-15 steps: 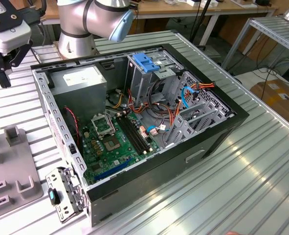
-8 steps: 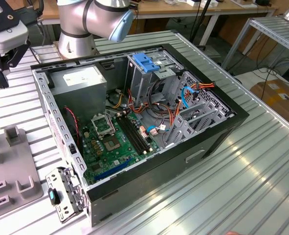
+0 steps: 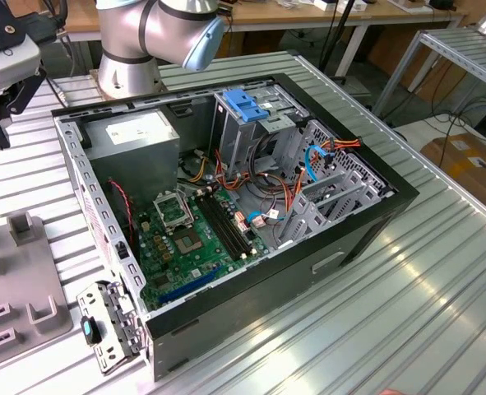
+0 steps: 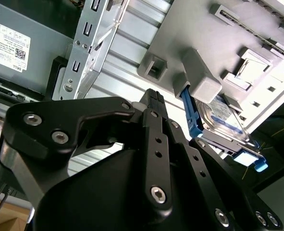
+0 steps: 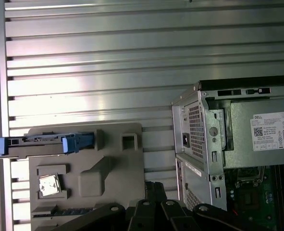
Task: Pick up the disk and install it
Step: 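Reach for the disk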
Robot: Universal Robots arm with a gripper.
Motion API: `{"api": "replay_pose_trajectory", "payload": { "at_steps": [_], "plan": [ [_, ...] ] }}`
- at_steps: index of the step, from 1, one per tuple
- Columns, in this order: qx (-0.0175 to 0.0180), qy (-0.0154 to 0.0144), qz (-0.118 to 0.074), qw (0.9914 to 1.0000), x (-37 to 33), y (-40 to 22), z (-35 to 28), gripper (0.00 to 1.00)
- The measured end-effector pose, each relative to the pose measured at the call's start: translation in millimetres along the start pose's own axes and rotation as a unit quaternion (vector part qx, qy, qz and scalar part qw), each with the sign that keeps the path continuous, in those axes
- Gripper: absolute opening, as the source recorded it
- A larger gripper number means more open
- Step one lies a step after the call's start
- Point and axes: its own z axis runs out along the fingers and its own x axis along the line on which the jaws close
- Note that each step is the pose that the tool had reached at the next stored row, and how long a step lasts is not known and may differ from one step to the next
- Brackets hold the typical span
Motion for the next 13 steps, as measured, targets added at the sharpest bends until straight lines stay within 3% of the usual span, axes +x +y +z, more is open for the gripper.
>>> {"api": "replay_pose_trajectory", "payload": {
  "at_steps": [7,13],
  "plan": [
    [0.0,0.0,0.0,1.0,0.1,0.0,0.0,0.11],
    [0.0,0.0,0.0,1.0,6.4,-0.5,-0.1,0.11]
  ]
}}
